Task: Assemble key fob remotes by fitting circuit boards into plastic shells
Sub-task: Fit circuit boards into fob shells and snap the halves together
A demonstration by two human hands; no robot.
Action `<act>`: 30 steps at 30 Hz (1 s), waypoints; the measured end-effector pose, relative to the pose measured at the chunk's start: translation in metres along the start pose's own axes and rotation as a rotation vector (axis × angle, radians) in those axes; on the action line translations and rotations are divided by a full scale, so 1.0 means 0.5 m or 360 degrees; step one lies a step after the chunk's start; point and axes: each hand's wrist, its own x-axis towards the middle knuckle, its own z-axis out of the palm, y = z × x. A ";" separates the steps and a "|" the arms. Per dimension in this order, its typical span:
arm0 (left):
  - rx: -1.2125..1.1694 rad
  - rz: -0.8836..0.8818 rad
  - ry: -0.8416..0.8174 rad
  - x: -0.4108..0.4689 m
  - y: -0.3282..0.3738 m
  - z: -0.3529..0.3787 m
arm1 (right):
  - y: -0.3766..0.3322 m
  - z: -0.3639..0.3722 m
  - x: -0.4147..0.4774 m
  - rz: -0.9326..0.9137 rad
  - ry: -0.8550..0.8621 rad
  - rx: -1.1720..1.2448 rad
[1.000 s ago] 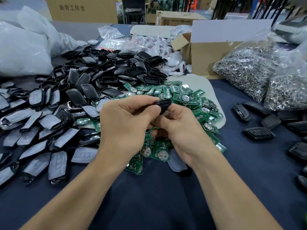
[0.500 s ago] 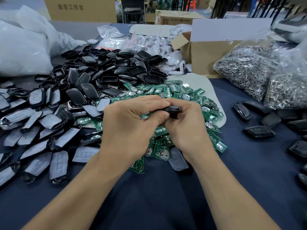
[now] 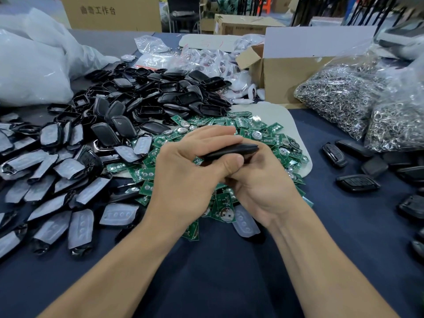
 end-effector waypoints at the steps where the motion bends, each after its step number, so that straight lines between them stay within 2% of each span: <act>1: -0.0008 0.0028 -0.0002 0.000 0.000 0.000 | 0.000 -0.001 0.001 -0.0015 0.0012 -0.0016; 4: -0.0023 0.0048 0.0016 -0.001 -0.004 0.002 | 0.002 0.000 0.002 -0.0019 0.0026 -0.0069; 8: -0.0088 -0.0145 0.0065 0.006 -0.019 -0.004 | 0.009 -0.001 0.005 0.0055 0.0130 -0.0328; 11: 0.0154 -0.0159 0.0102 0.014 -0.032 -0.017 | 0.011 -0.003 0.004 0.0058 0.0432 -0.0672; 13: 0.0337 -0.0209 0.0226 0.021 -0.041 -0.030 | 0.002 -0.012 0.004 0.0089 0.0651 -0.0787; 15: 0.0419 -0.0281 0.0318 0.027 -0.046 -0.046 | -0.025 -0.028 0.005 0.0093 0.0830 -0.0583; 16: 0.0438 -0.0308 0.0352 0.031 -0.048 -0.054 | -0.046 -0.037 0.004 0.0026 0.0917 -0.0345; 18: 0.0456 -0.0338 0.0429 0.039 -0.048 -0.069 | -0.086 -0.061 -0.004 -0.0269 0.1062 0.0238; 20: 0.0447 -0.0346 0.0510 0.046 -0.044 -0.082 | -0.106 -0.080 -0.011 -0.0399 0.1169 0.0386; 22: 0.0497 -0.0340 0.0594 0.051 -0.041 -0.097 | -0.096 -0.075 -0.008 -0.0287 0.1217 -0.0007; 24: 0.0693 -0.0333 0.0635 0.056 -0.041 -0.117 | -0.067 -0.048 -0.004 -0.0157 0.1149 -0.0872; 27: 0.1087 -0.0315 0.0583 0.065 -0.033 -0.151 | -0.011 -0.010 -0.004 -0.0075 0.0813 -0.1988; 30: 0.1428 -0.0377 0.0473 0.075 -0.035 -0.177 | 0.021 0.004 0.005 0.0193 0.0439 -0.2486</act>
